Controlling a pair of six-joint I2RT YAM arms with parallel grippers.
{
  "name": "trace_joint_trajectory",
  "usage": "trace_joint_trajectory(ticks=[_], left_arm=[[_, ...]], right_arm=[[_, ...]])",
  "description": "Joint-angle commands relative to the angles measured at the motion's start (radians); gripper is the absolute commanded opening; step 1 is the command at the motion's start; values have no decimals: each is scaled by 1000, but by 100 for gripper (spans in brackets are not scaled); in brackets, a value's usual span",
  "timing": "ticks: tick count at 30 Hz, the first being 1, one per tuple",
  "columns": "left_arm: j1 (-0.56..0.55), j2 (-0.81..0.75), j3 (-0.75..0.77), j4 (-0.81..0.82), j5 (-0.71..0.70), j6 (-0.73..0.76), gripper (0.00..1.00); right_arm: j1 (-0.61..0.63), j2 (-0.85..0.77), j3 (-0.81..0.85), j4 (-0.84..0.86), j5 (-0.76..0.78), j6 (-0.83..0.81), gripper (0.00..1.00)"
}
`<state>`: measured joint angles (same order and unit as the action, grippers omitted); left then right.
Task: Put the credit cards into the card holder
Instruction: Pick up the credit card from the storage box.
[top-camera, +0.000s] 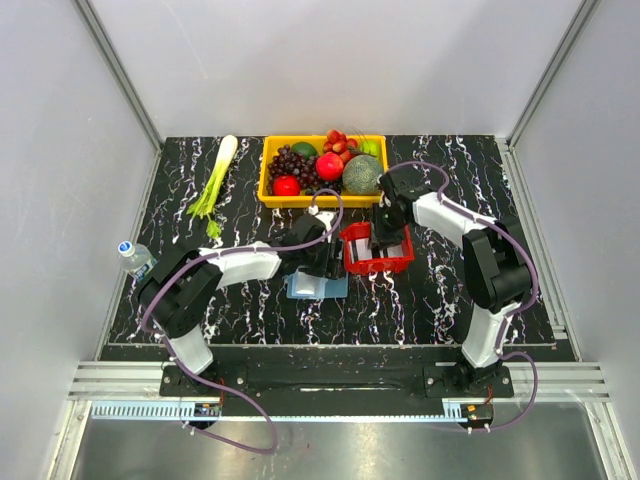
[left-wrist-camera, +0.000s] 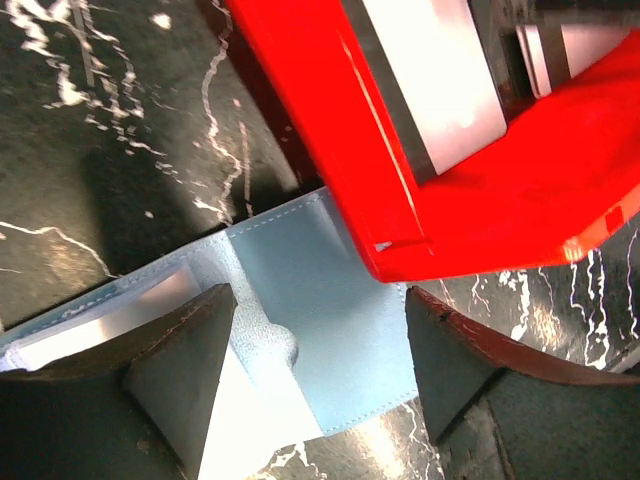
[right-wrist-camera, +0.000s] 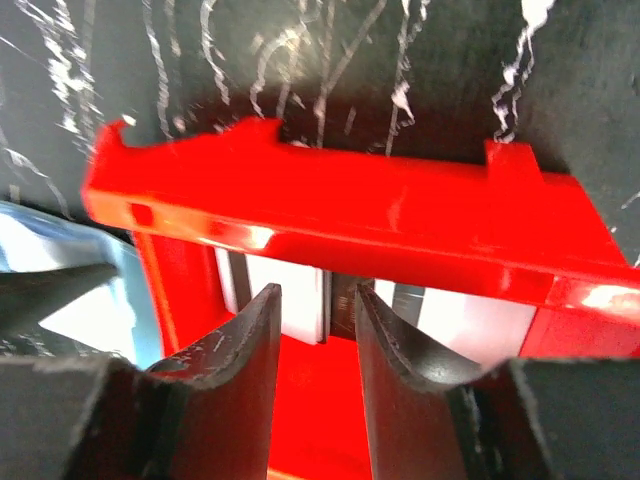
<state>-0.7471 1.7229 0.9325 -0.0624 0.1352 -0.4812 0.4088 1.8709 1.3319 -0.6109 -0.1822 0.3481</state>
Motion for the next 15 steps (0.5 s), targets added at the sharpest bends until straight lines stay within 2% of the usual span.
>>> trace_joint_trajectory(ticks=[1, 6, 11, 15], left_arm=[[34, -37, -8, 50, 4, -23, 74], [43, -37, -11, 58, 26, -17, 74], [41, -34, -4, 56, 44, -8, 73], [41, -40, -11, 53, 50, 3, 73]], right_arm=[[15, -94, -100, -4, 90, -101, 41], [-1, -164, -214, 5, 242, -153, 41], [-60, -170, -198, 29, 245, -199, 41], [-111, -115, -145, 40, 286, -262, 43]])
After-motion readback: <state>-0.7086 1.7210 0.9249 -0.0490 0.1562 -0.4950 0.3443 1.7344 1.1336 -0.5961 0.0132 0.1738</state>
